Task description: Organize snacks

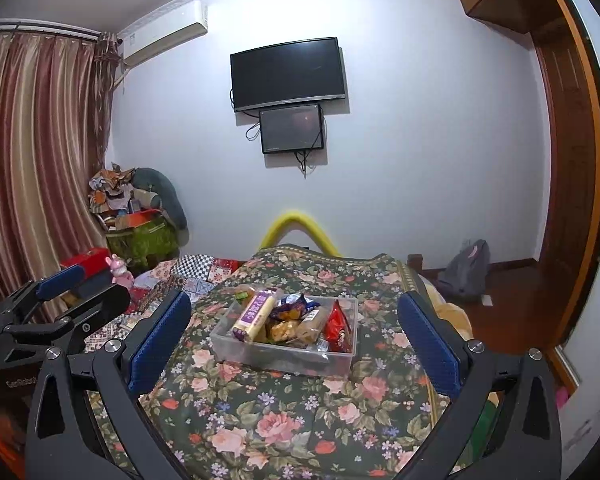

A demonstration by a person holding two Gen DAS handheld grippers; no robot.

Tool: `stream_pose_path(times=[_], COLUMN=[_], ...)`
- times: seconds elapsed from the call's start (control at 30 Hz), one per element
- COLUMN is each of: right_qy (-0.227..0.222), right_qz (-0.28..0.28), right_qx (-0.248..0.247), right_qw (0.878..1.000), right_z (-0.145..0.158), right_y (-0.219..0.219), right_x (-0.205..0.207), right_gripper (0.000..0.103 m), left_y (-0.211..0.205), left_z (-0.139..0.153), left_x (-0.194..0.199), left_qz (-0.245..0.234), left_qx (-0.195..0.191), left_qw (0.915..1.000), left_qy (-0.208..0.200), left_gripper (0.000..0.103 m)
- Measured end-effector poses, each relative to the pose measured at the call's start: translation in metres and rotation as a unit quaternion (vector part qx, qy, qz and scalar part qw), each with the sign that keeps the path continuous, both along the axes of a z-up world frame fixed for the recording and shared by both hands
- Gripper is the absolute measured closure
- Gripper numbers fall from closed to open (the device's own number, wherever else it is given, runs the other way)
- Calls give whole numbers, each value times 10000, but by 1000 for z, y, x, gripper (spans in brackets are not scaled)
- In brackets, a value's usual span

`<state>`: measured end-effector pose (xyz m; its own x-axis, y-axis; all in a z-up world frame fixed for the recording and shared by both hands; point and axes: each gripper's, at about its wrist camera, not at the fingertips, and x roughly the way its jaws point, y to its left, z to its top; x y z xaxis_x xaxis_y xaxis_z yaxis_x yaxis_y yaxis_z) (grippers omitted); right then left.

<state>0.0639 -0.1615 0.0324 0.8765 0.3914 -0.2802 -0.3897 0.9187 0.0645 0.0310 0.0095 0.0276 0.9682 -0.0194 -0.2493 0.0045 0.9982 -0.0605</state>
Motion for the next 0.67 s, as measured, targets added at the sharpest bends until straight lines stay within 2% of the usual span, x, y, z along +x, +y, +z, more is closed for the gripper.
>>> stream_pose_path(times=[0.67], right_qy=[13], right_qz=[-32], right_qx=[-77], right_qw=[10000], right_z=[0], right_y=[3], right_x=[4], right_gripper=[0], left_y=[2], left_z=[-3], left_x=[6], left_qz=[-62], left_qx=[-9], left_qw=[9999], left_qy=[104], left_gripper=[0])
